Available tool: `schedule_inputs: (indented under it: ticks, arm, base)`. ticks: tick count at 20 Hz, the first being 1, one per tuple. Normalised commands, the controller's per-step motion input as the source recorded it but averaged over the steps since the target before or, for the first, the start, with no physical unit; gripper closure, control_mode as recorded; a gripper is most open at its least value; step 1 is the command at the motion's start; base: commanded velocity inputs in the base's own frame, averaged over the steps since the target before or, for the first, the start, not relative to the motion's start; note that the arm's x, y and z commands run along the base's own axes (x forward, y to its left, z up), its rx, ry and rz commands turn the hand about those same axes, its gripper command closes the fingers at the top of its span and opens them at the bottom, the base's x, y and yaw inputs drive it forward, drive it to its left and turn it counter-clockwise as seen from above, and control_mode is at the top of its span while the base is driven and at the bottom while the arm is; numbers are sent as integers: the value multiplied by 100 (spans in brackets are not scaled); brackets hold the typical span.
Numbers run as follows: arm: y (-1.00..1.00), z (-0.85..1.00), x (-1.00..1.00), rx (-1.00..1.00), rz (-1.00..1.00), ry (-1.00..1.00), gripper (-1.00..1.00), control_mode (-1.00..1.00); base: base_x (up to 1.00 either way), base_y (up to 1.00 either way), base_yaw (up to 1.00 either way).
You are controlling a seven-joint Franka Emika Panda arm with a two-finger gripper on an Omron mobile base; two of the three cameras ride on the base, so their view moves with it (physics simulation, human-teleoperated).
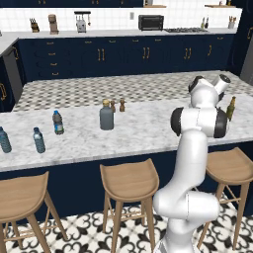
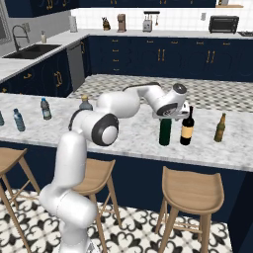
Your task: Move the plastic bottles in the middle to the plastics group, and the glass bottles in the middle to the glass group.
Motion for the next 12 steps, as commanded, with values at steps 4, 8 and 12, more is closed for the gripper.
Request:
schedule_inputs:
  ticks: [4, 8, 12]
  arm:
    - [31, 0, -22, 0, 0, 0, -100, -100]
    - [39, 0, -30, 0, 0, -2, -100, -100]
    - [9, 0, -38, 0, 0, -2, -100, -100]
  base:
    - [0, 0, 0]
    - [0, 0, 0]
    - [0, 0, 0]
